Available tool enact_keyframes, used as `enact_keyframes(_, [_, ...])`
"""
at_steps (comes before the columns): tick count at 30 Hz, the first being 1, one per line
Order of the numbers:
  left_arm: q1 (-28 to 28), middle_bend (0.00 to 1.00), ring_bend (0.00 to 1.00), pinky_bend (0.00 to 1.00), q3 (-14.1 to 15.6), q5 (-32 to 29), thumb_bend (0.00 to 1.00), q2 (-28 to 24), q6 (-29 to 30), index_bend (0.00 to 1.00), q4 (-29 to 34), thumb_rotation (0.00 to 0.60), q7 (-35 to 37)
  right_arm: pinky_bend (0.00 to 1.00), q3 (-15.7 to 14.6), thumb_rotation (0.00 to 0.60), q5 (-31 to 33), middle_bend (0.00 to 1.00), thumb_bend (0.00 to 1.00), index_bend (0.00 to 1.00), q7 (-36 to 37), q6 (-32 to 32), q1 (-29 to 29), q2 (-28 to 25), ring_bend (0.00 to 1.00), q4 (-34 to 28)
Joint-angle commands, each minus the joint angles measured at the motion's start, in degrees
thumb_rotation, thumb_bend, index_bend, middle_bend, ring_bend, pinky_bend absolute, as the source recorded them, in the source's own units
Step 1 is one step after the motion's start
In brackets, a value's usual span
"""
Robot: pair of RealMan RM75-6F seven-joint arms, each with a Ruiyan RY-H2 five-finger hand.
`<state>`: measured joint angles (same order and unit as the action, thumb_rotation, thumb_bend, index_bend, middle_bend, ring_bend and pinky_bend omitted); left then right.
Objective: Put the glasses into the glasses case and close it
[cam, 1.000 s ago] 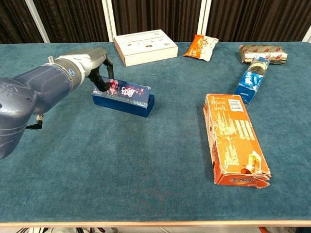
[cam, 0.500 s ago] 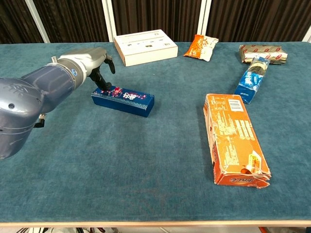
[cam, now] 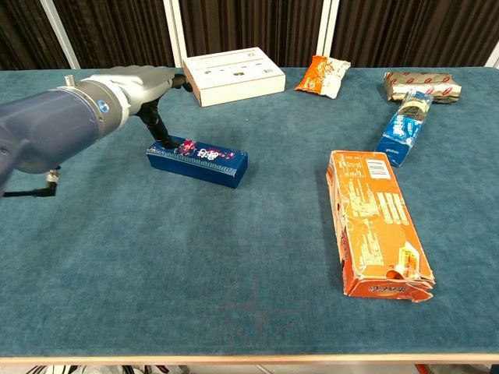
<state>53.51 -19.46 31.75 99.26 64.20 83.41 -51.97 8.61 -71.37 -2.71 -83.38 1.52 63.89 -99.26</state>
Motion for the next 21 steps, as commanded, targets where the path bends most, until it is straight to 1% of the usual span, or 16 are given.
enact_keyframes(1, [0.88,0.05,0.00,0.01,1.84,-2.47,0.20,-2.31,-3.05,0.10,1.59,0.600,-3.01,0.16,0.05,0.600,0.02,0.02,0.19,0.08,-0.01,-0.09,-0.01,0.02,0.12,0.01])
enact_keyframes(5, [2.76,0.05,0.00,0.01,3.00,-5.93,0.20,-3.91,-5.30,0.10,1.31,0.600,-6.24,0.16,0.04,0.600,0.13,0.02,0.19,0.08,-0.08,-0.03,-0.02,0.01,0.12,-0.02])
enact_keyframes(7, [3.58,0.06,0.00,0.01,3.19,-6.70,0.20,-3.99,-6.01,0.10,0.73,0.600,-6.72,0.16,0.07,0.600,0.18,0.02,0.19,0.08,-0.08,-0.06,-0.04,0.01,0.12,-0.02])
enact_keyframes(11, [4.64,0.08,0.00,0.01,3.63,-6.57,0.20,-3.78,-7.66,0.13,-0.87,0.600,-5.89,0.16,0.12,0.600,0.31,0.02,0.19,0.08,-0.05,-0.06,-0.05,-0.03,0.12,-0.06])
enact_keyframes(14, [5.33,0.11,0.00,0.01,3.98,-6.63,0.20,-3.11,-8.68,0.16,-2.40,0.600,-5.21,0.16,0.12,0.600,0.40,0.02,0.19,0.08,0.00,-0.05,-0.08,-0.04,0.12,-0.11])
enact_keyframes(18, [5.79,0.15,0.00,0.03,4.53,-4.57,0.21,-1.78,-9.56,0.19,-4.68,0.600,-2.97,0.16,0.14,0.600,0.40,0.02,0.19,0.09,-0.03,-0.10,-0.10,-0.05,0.12,-0.10])
enact_keyframes(21, [6.08,0.15,0.00,0.03,5.37,-3.65,0.21,-0.86,-9.45,0.20,-6.03,0.600,-2.38,0.16,0.17,0.600,0.53,0.02,0.19,0.09,0.01,-0.03,-0.10,-0.10,0.12,-0.13])
